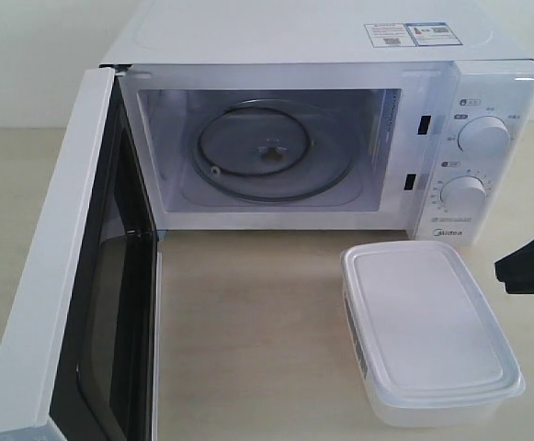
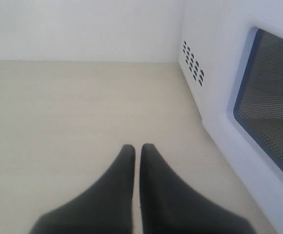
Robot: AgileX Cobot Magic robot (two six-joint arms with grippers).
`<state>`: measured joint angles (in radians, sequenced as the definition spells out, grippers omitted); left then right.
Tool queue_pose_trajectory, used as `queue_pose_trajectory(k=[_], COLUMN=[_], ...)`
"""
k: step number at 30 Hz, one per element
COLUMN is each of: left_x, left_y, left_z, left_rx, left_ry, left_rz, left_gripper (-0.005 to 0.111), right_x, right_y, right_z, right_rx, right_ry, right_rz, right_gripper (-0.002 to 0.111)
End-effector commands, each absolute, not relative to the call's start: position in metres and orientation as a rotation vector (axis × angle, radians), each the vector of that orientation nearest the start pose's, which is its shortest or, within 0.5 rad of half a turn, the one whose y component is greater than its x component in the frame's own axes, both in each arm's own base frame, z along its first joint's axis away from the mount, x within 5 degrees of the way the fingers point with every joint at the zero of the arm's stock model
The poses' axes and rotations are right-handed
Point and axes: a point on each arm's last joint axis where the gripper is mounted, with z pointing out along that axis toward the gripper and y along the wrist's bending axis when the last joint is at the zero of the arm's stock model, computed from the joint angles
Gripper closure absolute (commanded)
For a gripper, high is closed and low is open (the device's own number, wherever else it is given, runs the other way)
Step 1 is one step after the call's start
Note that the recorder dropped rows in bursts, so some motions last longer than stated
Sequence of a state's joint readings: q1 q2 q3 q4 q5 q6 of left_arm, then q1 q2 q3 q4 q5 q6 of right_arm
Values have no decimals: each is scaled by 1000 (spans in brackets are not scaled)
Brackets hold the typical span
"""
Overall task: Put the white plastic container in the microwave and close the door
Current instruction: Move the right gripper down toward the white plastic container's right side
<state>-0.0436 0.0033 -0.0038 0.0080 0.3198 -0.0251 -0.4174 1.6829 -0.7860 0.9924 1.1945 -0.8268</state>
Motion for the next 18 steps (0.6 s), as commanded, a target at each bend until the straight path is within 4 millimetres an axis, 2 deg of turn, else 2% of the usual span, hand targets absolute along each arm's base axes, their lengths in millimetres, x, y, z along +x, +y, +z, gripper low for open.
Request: queue_pose_trajectory(k=[1,6,11,18], left_x=[54,54,54,54], left_y=[-2,-2,-2,-2], left_z=[185,185,185,185], left_rx=[13,13,13,13], left_ry=[1798,1798,1798,1798], left_rz=[-45,-45,-45,-45], left_gripper=[102,102,102,102], right_x=[260,259,262,262], right_y=[-41,-46,-46,-41], right_z=[175,169,168,163], right_rx=[190,155,80,-56], right_ry=[2694,2739,2701,2554], right_rz=[1234,1116,1071,1045], right_gripper=[67,51,50,50])
